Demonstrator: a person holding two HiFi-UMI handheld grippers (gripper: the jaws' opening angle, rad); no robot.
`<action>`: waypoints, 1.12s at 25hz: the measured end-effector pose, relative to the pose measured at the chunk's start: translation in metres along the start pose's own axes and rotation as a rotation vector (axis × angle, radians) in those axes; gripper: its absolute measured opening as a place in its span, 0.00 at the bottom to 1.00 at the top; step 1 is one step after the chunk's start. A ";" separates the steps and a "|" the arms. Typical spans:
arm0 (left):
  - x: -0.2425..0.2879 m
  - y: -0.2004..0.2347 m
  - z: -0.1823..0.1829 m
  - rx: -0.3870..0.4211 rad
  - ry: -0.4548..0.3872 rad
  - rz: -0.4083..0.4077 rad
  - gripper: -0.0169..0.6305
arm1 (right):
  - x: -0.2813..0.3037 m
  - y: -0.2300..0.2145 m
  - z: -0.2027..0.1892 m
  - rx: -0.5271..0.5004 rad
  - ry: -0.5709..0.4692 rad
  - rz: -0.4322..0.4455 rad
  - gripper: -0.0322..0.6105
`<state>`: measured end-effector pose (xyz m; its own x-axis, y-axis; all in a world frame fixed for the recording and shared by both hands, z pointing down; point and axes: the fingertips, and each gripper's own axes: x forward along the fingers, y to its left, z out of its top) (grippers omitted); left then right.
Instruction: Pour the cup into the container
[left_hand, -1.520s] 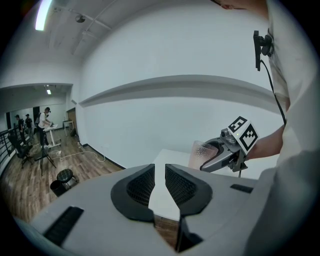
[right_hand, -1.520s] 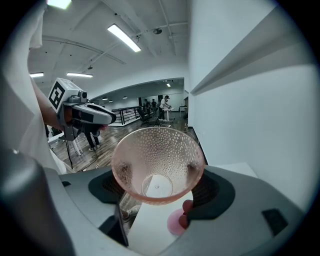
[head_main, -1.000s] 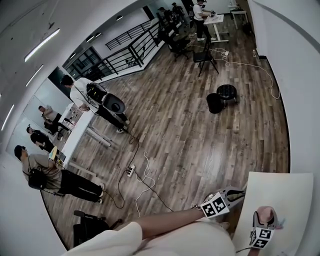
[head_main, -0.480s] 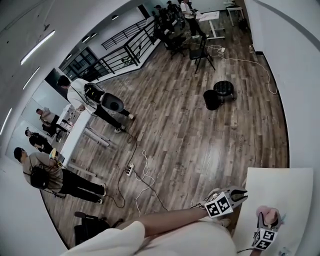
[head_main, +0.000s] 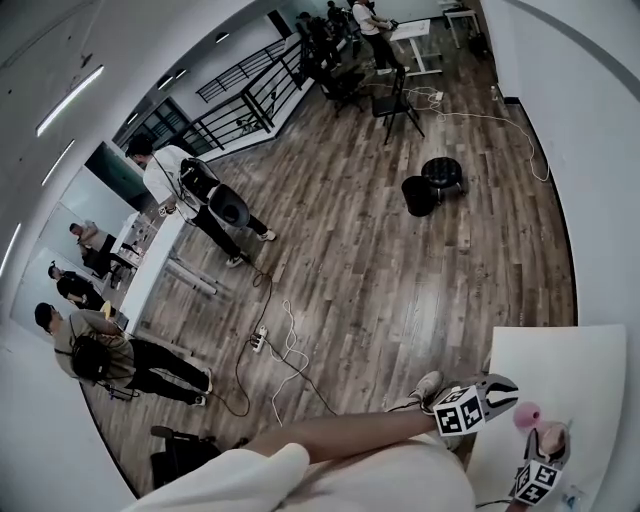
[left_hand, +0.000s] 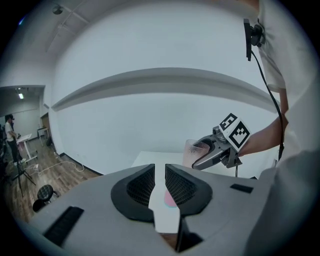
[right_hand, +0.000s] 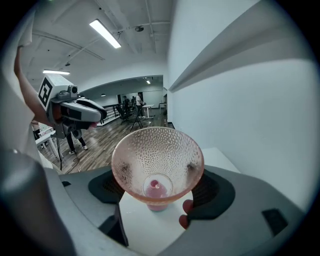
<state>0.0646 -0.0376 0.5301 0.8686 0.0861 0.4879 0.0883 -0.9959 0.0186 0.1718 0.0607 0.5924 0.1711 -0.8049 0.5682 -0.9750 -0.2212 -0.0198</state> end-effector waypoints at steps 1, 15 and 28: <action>0.003 -0.004 0.002 0.013 0.001 -0.012 0.12 | -0.002 -0.001 -0.002 0.002 0.003 -0.004 0.62; 0.007 -0.034 0.009 0.071 0.006 -0.063 0.12 | -0.012 0.005 -0.007 0.005 -0.006 -0.006 0.62; 0.005 -0.036 0.006 0.076 0.020 -0.060 0.12 | -0.010 0.002 -0.003 0.004 -0.019 -0.013 0.62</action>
<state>0.0687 -0.0014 0.5268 0.8506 0.1447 0.5056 0.1778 -0.9839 -0.0176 0.1673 0.0697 0.5892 0.1864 -0.8120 0.5530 -0.9721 -0.2341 -0.0161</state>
